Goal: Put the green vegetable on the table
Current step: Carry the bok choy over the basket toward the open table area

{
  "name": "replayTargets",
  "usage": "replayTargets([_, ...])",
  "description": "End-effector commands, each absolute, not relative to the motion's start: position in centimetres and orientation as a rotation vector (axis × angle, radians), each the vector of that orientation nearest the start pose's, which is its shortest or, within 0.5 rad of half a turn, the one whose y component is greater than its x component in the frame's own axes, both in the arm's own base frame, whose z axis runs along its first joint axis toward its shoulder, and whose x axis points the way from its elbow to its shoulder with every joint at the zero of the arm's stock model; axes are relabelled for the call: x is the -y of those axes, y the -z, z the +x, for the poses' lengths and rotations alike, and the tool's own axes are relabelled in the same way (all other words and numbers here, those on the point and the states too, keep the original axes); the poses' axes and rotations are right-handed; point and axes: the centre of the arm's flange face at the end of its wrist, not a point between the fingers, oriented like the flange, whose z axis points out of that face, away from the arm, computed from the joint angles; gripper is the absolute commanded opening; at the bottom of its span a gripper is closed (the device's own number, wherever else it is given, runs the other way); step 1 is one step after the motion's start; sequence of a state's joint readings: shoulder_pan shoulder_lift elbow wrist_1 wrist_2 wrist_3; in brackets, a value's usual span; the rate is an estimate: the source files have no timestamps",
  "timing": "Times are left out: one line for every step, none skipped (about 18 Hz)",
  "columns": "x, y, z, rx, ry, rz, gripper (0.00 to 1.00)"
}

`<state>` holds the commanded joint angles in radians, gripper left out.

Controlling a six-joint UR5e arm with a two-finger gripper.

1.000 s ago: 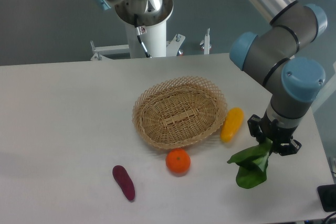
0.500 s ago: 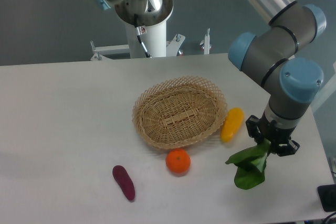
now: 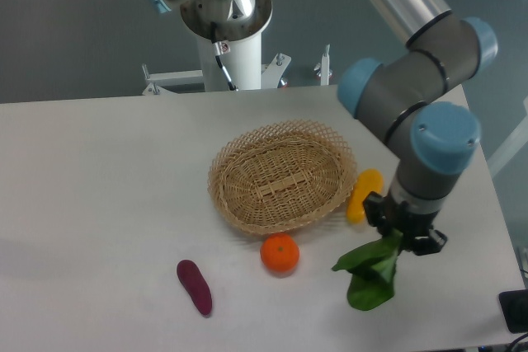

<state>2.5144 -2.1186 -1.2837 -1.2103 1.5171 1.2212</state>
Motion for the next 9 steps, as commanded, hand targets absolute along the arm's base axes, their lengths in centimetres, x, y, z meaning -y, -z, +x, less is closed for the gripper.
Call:
replayTargets([-53.3, -33.8, -47.7, -0.432, -0.089, -3.016, 0.34])
replayTargets([-53.7, -34.2, -46.0, -0.444, -0.086, -3.012, 0.34])
replayTargets([-54.2, -34.5, -44.2, -0.46, -0.082, -3.01, 0.34])
replayTargets([-54.7, -35.0, -42.5, -0.476, -0.081, -3.005, 0.34])
replayTargets([-55.4, -35.3, -40.9, -0.496, -0.081, -3.0, 0.34])
replayTargets([-55.9, -35.8, -39.7, -0.512, -0.088, -2.995, 0.34])
replayTargets([-56.6, -35.9, -38.5, -0.533, -0.09, -2.992, 0.34])
replayTargets([-57.0, -35.7, -37.3, -0.549, -0.081, -2.99, 0.34])
replayTargets([-57.0, -35.6, -36.2, -0.542, -0.074, -2.991, 0.34])
